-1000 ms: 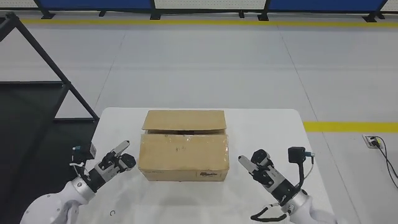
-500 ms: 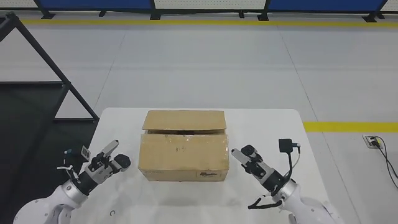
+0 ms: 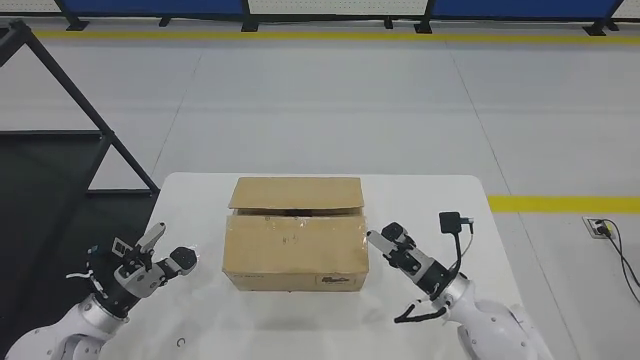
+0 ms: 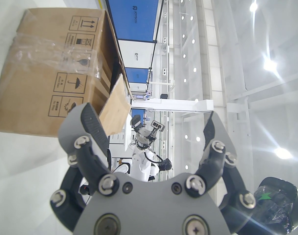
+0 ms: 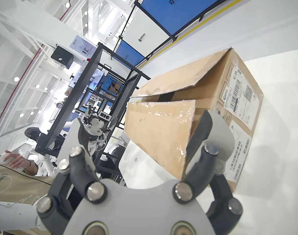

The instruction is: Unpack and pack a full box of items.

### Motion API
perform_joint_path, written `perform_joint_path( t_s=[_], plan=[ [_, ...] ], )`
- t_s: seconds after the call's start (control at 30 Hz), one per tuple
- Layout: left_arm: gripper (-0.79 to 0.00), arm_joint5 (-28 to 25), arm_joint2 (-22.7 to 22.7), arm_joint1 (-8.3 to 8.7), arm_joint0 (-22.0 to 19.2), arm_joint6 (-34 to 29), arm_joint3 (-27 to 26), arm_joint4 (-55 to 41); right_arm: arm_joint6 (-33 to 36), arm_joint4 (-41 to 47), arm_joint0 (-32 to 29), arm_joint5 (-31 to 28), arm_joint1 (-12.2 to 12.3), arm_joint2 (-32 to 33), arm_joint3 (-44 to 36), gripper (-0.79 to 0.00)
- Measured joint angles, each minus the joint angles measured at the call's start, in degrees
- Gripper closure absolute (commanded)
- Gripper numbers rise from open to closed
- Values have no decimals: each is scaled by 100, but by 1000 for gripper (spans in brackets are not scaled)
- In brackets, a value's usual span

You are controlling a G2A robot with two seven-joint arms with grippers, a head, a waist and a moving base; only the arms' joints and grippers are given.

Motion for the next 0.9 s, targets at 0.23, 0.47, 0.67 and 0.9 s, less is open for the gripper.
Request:
perform_joint_path(
  t_s=[0.23, 0.47, 0.67, 0.9],
  plan=[
    [-785, 175, 1, 11, 91, -15, -182, -196, 269, 222, 470, -512, -22, -113, 667, -785],
    [-785, 452, -64, 25, 114, 124, -175, -527, 685, 415, 1016, -835, -40, -228, 1306, -785],
    [-785, 425, -96, 16, 192, 421, -222, -731, 907, 590, 1463, -1006, -99, -503, 1887, -785],
    [-785, 411, -84, 21, 250, 508, -214, -795, 1174, 1239, 1657, -1409, -145, -629, 2287, -785]
  ],
)
